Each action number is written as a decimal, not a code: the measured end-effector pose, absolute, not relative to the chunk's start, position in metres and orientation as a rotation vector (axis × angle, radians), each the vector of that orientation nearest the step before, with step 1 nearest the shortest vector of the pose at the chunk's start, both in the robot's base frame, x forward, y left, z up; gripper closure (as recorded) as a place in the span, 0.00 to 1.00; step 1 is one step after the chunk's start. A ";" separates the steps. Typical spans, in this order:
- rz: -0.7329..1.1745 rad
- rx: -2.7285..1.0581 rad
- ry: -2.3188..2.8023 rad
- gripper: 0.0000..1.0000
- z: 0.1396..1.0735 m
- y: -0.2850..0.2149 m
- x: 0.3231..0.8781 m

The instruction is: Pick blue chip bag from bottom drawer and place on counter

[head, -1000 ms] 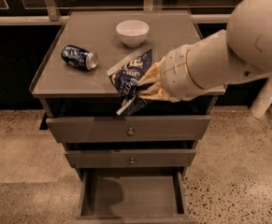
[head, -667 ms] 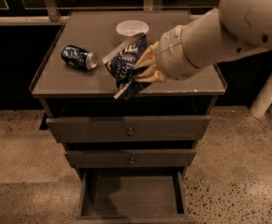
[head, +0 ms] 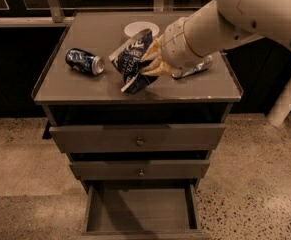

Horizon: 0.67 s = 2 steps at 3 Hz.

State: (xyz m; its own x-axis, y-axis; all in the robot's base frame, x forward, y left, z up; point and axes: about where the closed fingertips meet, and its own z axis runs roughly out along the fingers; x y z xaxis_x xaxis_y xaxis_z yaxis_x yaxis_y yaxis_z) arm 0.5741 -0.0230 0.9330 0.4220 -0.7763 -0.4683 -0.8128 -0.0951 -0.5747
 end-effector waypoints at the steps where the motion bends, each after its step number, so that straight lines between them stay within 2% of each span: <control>1: 0.069 -1.847 1.382 1.00 0.924 -0.024 0.597; 2: 0.065 -1.816 1.409 1.00 0.917 -0.022 0.615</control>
Offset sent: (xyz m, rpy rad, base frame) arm 0.0660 -0.0003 -0.0258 0.0406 0.0223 -0.0962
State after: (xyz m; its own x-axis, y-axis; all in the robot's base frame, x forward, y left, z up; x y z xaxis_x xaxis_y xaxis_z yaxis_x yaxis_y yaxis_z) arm 0.6153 -0.0218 0.9166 0.3733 -0.7853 -0.4939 -0.8272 -0.0407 -0.5604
